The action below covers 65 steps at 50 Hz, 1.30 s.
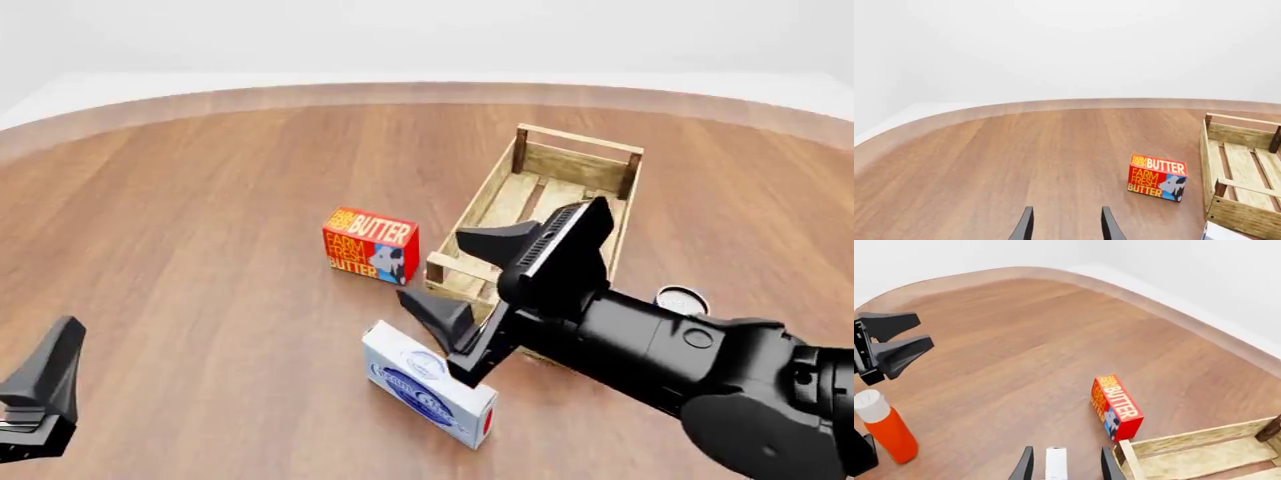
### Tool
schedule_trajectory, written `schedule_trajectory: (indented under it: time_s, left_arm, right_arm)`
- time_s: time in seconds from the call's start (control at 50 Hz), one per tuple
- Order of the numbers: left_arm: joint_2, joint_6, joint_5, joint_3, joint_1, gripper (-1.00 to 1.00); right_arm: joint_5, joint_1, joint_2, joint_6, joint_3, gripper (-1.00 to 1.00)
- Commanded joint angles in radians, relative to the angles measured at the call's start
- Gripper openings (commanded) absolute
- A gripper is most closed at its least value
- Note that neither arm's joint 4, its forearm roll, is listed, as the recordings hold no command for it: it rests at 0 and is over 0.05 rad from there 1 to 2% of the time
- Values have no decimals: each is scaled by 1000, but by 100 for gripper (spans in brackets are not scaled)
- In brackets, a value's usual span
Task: Pick up the ketchup, and put it in the wooden tray.
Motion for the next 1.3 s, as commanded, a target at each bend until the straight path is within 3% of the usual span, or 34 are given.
schedule_trajectory:
  time_s: [0.02, 0.48, 1.3]
  left_arm:
    - [1, 0, -1, 0, 0, 100]
    - [2, 0, -3, 1, 0, 100]
    - [0, -1, 0, 0, 1, 100]
  right_arm:
    - [-15, 112, 130, 12, -94, 100]
    - [-77, 256, 329, 24, -199, 100]
    - [-42, 468, 522, 19, -353, 100]
